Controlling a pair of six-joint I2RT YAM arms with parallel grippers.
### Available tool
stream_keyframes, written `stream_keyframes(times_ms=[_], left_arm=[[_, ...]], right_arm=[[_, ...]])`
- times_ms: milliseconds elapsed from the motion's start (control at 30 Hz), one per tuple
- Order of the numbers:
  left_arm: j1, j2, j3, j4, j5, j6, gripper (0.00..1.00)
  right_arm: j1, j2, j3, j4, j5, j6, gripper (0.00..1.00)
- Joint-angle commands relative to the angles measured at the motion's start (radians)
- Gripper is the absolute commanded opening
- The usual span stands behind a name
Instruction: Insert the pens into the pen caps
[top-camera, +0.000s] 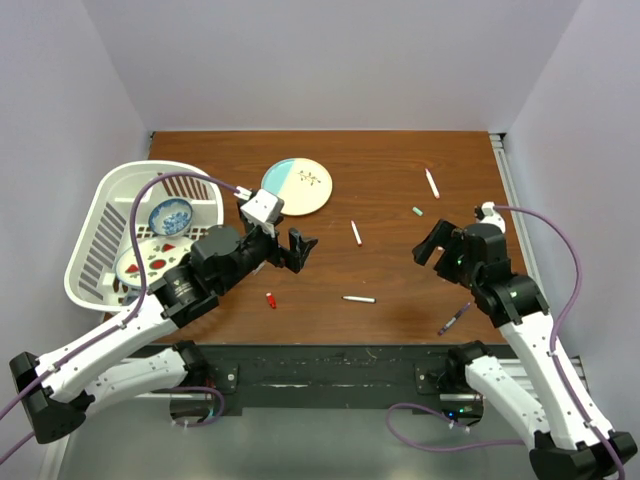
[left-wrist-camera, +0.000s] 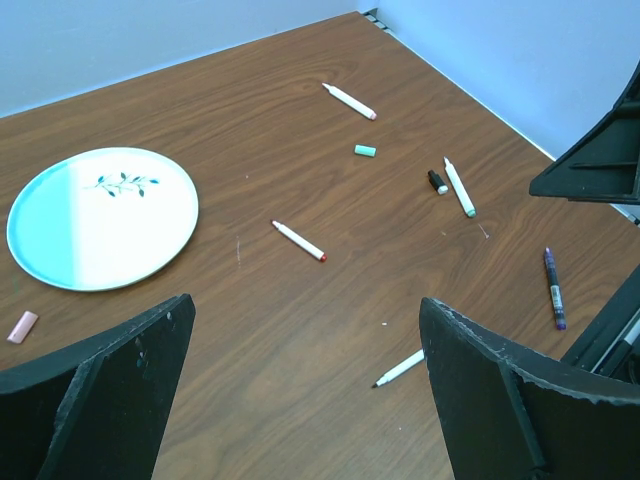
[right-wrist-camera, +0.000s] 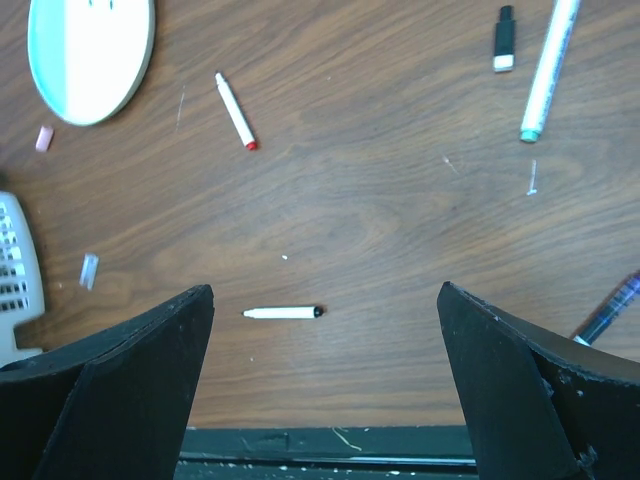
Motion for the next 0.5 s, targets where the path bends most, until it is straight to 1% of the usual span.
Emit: stream_keyframes(times_ms=[0, 33, 133, 200, 233, 267, 300, 367, 400, 467], left_arm=[[0.0, -0.017, -0.007, 0.038, -0.015, 0.012, 1.0], [0.0, -0.017, -0.005, 0.038, -0.015, 0.013, 1.0], [0.0, -0.019, -0.004, 0.036, -0.017, 0.016, 1.0], [0.0, -0.023, -0.002, 0.033, -0.018, 0.019, 1.0], [-0.001, -0.026, -0.004, 0.032, -0.017, 0.019, 1.0], [0.0, -0.032, -0.002, 0.032, -0.017, 0.021, 1.0], [-0.001, -0.035, -0.004, 0.035, -0.017, 0.021, 1.0], [0.0, -0.04, -0.008, 0.036, -0.018, 0.019, 1.0], [-0.001, -0.042, -0.008, 0.041, -0.018, 0.019, 1.0], [0.0, -0.04, -0.008, 0.042, -0.015, 0.019, 1.0]], right_arm=[[0.001, 0.003, 0.072, -0.091, 0.127, 0.126, 0.98], [0.001, 0.009, 0.078, -0.139, 0.157, 0.19, 0.97], [0.001, 0.06, 0.071, -0.198, 0.231, 0.215, 0.93], [0.001, 0.104, 0.052, -0.21, 0.282, 0.213, 0.88], [0.001, 0.168, 0.049, -0.229, 0.297, 0.209, 0.85], [0.0, 0.199, 0.046, -0.238, 0.313, 0.21, 0.83], [-0.003, 0.239, 0.04, -0.258, 0.334, 0.216, 0.78], [-0.034, 0.332, 0.035, -0.266, 0.34, 0.215, 0.72], [-0.052, 0.354, 0.022, -0.261, 0.343, 0.215, 0.67], [-0.13, 0.397, -0.004, -0.237, 0.33, 0.19, 0.63]])
